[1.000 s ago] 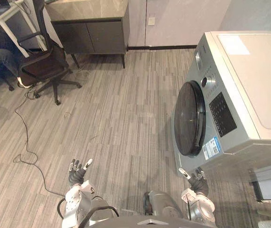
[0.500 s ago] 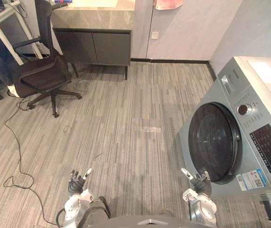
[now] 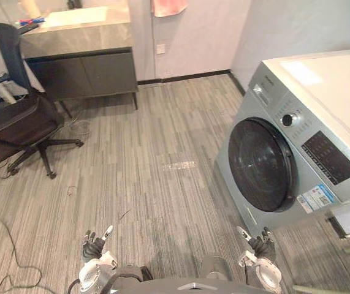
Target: Pick up the laundry basket with both hands and put the clothes into the washing machine.
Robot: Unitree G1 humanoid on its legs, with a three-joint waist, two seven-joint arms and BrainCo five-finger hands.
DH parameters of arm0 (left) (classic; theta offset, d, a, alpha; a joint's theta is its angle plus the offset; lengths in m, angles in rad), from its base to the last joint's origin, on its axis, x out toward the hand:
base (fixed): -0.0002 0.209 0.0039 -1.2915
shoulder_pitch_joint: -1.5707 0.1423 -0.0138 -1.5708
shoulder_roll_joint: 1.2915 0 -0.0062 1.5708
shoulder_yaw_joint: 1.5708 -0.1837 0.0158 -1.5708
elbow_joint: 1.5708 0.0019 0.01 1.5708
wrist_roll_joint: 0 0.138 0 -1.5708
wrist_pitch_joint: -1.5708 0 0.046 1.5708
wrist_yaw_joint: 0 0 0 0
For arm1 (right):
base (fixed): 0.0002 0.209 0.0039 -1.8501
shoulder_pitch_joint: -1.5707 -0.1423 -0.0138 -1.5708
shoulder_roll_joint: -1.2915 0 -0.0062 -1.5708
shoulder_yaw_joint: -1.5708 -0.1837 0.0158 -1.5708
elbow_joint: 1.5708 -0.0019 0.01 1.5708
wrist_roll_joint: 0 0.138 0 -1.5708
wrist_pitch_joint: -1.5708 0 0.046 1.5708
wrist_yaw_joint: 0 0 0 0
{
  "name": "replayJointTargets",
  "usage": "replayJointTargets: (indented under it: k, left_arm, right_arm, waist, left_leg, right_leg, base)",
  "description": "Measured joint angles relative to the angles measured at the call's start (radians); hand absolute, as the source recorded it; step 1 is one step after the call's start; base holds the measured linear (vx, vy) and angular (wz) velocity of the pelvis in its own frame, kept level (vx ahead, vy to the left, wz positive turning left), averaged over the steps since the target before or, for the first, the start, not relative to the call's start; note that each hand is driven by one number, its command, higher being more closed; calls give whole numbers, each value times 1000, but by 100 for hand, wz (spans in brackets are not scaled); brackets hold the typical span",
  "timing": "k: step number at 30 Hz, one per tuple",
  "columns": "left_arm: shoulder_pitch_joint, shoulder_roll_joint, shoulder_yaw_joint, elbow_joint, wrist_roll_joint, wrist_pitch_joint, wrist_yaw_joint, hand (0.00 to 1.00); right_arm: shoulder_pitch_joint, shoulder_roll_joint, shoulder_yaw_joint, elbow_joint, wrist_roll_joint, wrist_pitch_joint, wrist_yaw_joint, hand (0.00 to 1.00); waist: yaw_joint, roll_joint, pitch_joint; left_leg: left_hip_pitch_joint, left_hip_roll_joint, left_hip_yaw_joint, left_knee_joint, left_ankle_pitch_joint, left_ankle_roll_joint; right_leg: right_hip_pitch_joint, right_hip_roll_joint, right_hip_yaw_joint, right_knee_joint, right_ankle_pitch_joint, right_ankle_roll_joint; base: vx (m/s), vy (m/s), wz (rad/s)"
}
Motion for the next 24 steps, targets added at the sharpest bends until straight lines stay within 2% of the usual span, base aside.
replayJointTargets:
  k: [2,4,5,6,7,9,11,12,14,16,19,21,24]
  left_arm:
    - [-21,23,9,7,0,-2,8,0]
    - [-28,32,9,30,0,-4,13,0]
    - [-32,36,10,54,0,-4,22,0]
    - [-31,44,12,66,0,-5,26,0]
    - [-34,54,17,78,1,-7,29,0]
    - [-39,16,19,97,0,-5,42,0]
    - [-39,5,21,97,0,-6,48,0]
    - [-40,3,30,97,2,-6,49,0]
    - [-40,1,52,98,19,-6,52,0]
    - [-40,1,64,110,19,-7,57,0]
    - [-41,2,44,128,19,-6,60,0]
    - [-37,3,35,128,19,-6,59,0]
    - [-32,3,33,132,21,-6,42,0]
  right_arm:
    - [-25,-5,1,16,0,0,-1,0]
    - [-46,-8,-3,17,0,0,-2,0]
    - [-66,-9,-2,17,0,0,-2,0]
    - [-73,-9,2,16,-1,0,-2,0]
    - [-76,-12,1,17,-10,0,-2,0]
    - [-104,-34,-4,-17,-45,2,-6,0]
    - [-96,-34,-6,-74,-91,4,-24,0]
    - [-88,-32,-7,-97,-152,10,-39,0]
    - [-79,-33,-13,-131,-223,22,-45,0]
    - [-77,-41,-26,-151,-276,24,-48,0]
    - [-84,-54,-82,-176,-342,46,-76,0]
    - [-88,-70,-124,-185,-354,50,-89,0]
    - [-112,-91,-186,-185,-408,68,-112,0]
  waist:
    - [2,-10,12]
    - [6,-12,14]
    - [2,-10,19]
    - [2,-20,25]
    - [2,-29,30]
    - [4,24,54]
    - [-1,26,61]
    - [-2,22,64]
    - [-2,9,72]
    - [6,2,74]
    - [-3,0,74]
    - [-2,2,73]
    - [1,10,70]
  left_leg:
    - [-5,30,10,-11,10,-16]
    - [-5,48,24,-12,10,-33]
    - [-4,67,27,1,7,-51]
    - [3,78,25,26,-4,-72]
    - [6,83,15,45,-12,-84]
    - [15,126,-16,9,9,-111]
    - [43,121,-22,-56,51,-125]
    - [56,126,-39,-77,68,-139]
    - [66,136,-67,-85,79,-134]
    - [62,142,-93,-85,92,-110]
    - [19,139,-115,-96,151,-40]
    - [17,133,-113,-134,194,-39]
    - [13,124,-117,-204,237,-61]
  right_leg:
    - [-6,10,-91,-93,-92,-9]
    - [-29,23,-117,-167,-106,-12]
    - [-43,36,-114,-230,-97,-15]
    - [-45,38,-109,-302,-37,-19]
    - [-42,44,-98,-304,5,52]
    - [-37,104,-98,-282,-7,27]
    - [-57,108,-115,-236,-43,12]
    - [-59,111,-137,-197,-78,-4]
    - [-58,113,-166,-143,-129,-19]
    - [-53,115,-197,-113,-159,-38]
    - [-42,96,-260,-119,-173,-47]
    - [-30,90,-287,-141,-172,-48]
    - [-29,92,-312,-183,-151,-52]
  base:
    - [42,-84,-22]
    - [60,-152,-22]
    - [107,-215,-10]
    - [122,-230,-1]
    - [147,-265,-2]
    - [127,-265,-14]
    - [116,-254,14]
    - [123,-234,34]
    - [78,-265,44]
    - [35,-225,41]
    - [-3,-139,60]
    - [-15,-90,51]
    - [-18,-16,20]
